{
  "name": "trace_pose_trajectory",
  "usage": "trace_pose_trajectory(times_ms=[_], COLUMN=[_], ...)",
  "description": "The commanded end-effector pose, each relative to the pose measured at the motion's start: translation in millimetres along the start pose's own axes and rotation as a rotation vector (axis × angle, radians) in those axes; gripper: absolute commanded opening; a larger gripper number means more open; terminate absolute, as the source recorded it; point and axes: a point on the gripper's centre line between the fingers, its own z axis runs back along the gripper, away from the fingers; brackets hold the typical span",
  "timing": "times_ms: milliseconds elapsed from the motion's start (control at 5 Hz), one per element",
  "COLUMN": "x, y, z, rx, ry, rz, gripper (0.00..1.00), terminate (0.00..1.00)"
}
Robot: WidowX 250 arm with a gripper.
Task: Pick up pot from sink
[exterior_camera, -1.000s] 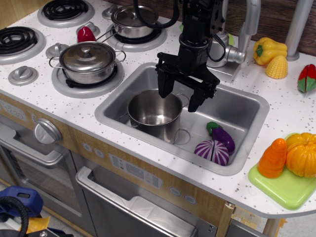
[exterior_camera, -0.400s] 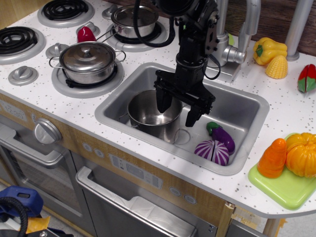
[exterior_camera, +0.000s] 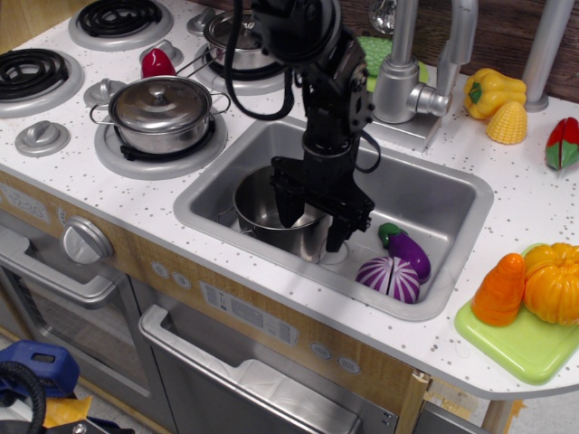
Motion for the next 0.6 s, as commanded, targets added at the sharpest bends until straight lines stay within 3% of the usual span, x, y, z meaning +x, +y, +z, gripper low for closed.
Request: trace_pose_trajectory(times_ms=[0, 200, 400], x=[6.5, 11.6, 18.6], y=[2.1, -1.0, -6.3], z=[5.3, 19.9, 50.7], rx=[0.008, 0.052, 0.103], ry=[-0.041, -0.033, -0.029], rz=[0.017, 0.012, 0.009], gripper=[0.0, 0.0, 0.0], terminate=[0.0, 0.0, 0.0])
